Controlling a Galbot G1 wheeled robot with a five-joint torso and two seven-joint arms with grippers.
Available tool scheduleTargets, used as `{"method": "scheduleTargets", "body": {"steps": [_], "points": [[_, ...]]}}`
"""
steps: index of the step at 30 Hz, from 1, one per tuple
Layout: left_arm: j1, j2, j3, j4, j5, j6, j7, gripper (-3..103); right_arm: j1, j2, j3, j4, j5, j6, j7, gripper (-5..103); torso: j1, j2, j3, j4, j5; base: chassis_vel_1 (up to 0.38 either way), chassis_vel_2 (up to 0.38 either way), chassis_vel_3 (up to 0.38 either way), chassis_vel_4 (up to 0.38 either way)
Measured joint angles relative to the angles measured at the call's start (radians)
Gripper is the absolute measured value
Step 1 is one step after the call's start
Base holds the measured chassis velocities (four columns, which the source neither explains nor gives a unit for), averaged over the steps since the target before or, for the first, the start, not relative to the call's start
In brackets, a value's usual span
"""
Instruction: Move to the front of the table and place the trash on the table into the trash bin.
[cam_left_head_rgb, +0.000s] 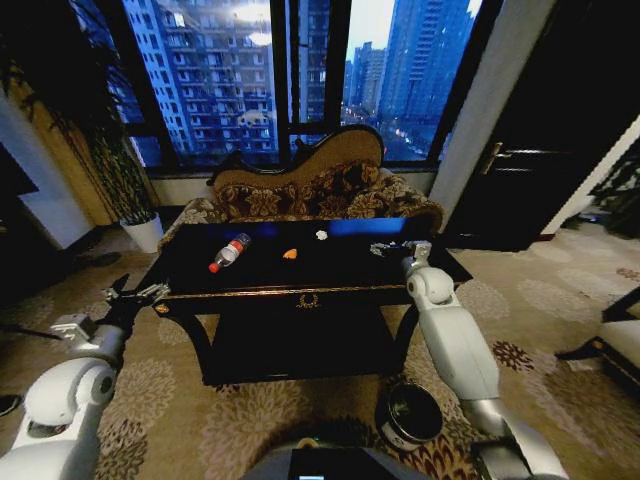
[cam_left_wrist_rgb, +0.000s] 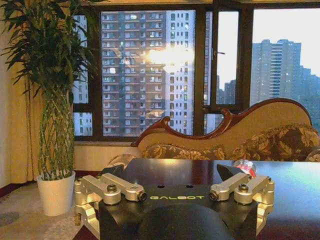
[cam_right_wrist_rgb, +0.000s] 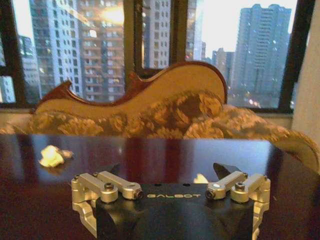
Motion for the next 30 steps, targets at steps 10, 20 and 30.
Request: {"method": "scheduleTargets", "body": {"steps": [10, 20, 30], "points": [[0.003, 0.006, -0.005, -0.004, -0.004, -0.002, 0.001, 100, 0.023, 0.007, 0.016, -0.111, -0.033, 0.023, 0.0, 100, 0.0, 0.0, 0.0, 0.0001, 0.0, 0.0, 0.0, 0.0, 0.0], [0.007, 0.003, -0.005, -0.01, -0.004, -0.005, 0.0, 100, 0.022, 0.001, 0.012, -0.117, -0.034, 0.026, 0.0, 100, 0.0, 0.0, 0.0, 0.0001, -0.0001, 0.0, 0.0, 0.0, 0.0], [0.01, 0.002, -0.007, -0.013, -0.005, -0.007, 0.001, 100, 0.021, 0.019, 0.009, -0.138, -0.05, 0.047, 0.0, 100, 0.0, 0.0, 0.0, 0.0001, -0.0001, 0.0, 0.0, 0.0, 0.0]]}}
